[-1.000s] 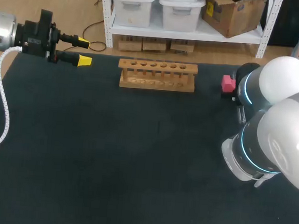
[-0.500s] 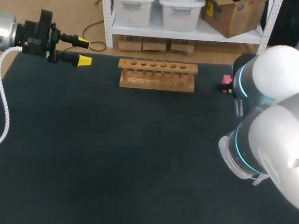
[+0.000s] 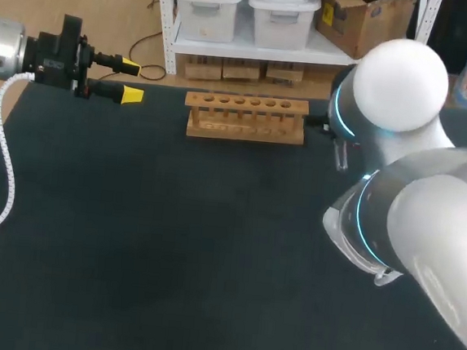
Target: Grasp the test tube, adjust it, and insert it.
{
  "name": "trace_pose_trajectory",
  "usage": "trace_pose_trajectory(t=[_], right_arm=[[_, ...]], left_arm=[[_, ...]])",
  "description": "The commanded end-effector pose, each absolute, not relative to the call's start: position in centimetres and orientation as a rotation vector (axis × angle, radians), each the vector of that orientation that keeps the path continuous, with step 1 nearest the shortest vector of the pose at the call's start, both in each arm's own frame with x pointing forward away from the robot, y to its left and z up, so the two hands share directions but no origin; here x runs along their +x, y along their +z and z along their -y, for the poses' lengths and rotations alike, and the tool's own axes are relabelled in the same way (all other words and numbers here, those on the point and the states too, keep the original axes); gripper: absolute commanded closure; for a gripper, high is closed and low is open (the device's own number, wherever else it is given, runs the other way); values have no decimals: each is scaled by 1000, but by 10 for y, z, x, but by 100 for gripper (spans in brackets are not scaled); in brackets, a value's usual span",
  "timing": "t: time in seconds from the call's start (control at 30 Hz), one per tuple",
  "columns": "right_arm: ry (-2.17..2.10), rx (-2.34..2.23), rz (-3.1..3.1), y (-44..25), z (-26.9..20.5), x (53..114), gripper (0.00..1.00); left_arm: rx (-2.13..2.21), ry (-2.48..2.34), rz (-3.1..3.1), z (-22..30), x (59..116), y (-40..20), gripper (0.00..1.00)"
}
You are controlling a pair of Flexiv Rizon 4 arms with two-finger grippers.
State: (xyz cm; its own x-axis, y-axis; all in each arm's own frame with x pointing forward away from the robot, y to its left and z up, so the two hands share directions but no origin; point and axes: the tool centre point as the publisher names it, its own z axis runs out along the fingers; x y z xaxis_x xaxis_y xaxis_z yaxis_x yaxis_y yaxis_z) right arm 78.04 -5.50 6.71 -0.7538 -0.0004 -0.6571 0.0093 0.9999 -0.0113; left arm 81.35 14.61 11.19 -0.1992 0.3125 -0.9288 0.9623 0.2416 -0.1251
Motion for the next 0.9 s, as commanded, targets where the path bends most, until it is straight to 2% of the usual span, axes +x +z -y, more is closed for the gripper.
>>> trace_pose_trajectory(t=[0.03, 0.9], right_arm=[[8, -18, -2436, 71, 43, 792, 100], [131, -89, -2476, 64, -31, 820, 100]], left_arm=[[1196, -978, -1675, -147, 813, 111, 0], [1196, -978, -1675, -147, 813, 111, 0]])
